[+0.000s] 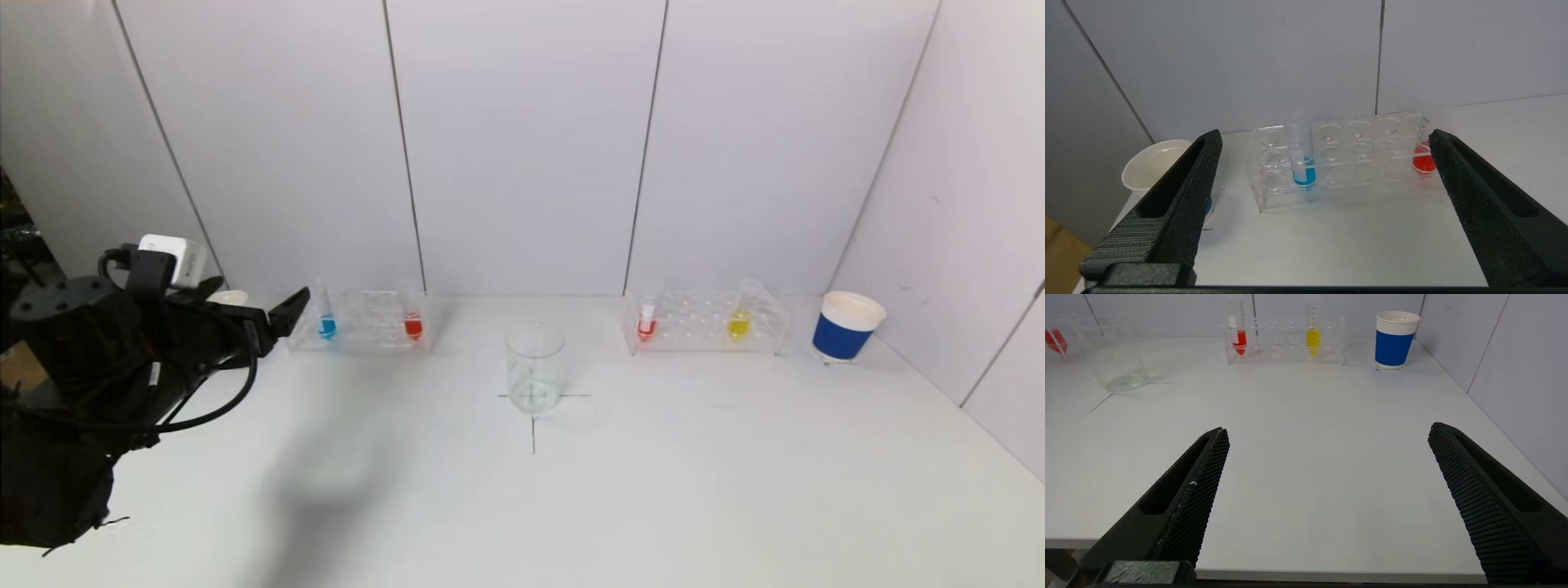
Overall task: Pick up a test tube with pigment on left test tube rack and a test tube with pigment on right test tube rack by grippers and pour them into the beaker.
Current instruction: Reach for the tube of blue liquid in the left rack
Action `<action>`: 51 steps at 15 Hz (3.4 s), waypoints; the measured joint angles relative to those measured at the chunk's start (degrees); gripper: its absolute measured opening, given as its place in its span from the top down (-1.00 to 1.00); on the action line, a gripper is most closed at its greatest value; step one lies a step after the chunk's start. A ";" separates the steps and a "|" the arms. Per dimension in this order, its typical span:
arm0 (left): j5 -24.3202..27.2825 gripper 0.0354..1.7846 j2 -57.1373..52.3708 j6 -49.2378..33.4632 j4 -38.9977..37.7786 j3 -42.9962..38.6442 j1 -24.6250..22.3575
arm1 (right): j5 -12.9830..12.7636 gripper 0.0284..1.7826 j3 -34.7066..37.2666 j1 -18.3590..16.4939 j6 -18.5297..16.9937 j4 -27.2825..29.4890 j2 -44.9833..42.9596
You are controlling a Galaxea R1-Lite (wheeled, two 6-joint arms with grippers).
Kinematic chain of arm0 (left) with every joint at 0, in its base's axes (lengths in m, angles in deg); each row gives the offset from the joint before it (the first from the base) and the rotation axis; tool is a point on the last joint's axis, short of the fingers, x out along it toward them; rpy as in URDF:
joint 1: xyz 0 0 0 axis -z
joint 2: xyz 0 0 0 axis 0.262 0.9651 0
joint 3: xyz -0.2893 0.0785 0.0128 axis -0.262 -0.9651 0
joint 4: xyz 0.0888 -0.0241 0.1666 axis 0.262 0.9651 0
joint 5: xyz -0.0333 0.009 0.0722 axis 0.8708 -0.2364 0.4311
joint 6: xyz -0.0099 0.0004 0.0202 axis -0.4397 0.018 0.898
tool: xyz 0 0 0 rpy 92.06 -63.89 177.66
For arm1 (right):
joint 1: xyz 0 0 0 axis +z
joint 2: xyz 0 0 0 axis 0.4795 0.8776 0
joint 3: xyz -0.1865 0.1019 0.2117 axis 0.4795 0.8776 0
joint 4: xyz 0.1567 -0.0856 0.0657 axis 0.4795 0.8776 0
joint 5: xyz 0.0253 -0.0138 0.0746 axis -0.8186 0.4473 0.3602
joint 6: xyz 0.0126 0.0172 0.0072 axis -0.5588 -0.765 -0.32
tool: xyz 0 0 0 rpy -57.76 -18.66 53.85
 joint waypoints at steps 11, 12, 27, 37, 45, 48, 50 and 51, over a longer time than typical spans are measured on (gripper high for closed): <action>-0.52 -0.98 18.91 -1.43 -5.95 4.28 -1.51 | 0.00 -0.99 0.00 0.02 -0.02 0.00 0.00; -0.50 -0.98 19.57 -1.45 -5.95 5.07 -1.65 | -0.02 -0.99 0.00 0.02 -0.02 0.00 0.00; -0.35 -0.98 28.59 -0.66 -5.92 20.96 -1.71 | 0.00 -0.99 0.00 0.00 -0.02 0.00 0.00; -0.44 -0.98 31.61 -0.85 -5.95 25.37 -1.76 | 0.00 -0.99 0.00 0.02 -0.02 0.00 0.00; -1.51 -0.98 33.05 -0.96 -5.92 29.14 -1.87 | 0.00 -0.99 0.00 0.02 -0.02 0.00 0.00; -1.57 -0.98 33.35 -0.96 -5.57 30.66 -1.79 | -0.02 -0.99 0.00 0.02 -0.02 0.00 0.00; -2.10 -0.98 33.62 -0.93 -5.18 31.56 -1.76 | 0.00 -0.99 0.00 0.02 -0.02 0.00 0.00; -2.88 -0.98 33.73 -0.84 -5.07 32.00 -1.68 | 0.00 -0.99 0.00 0.02 -0.02 0.00 0.00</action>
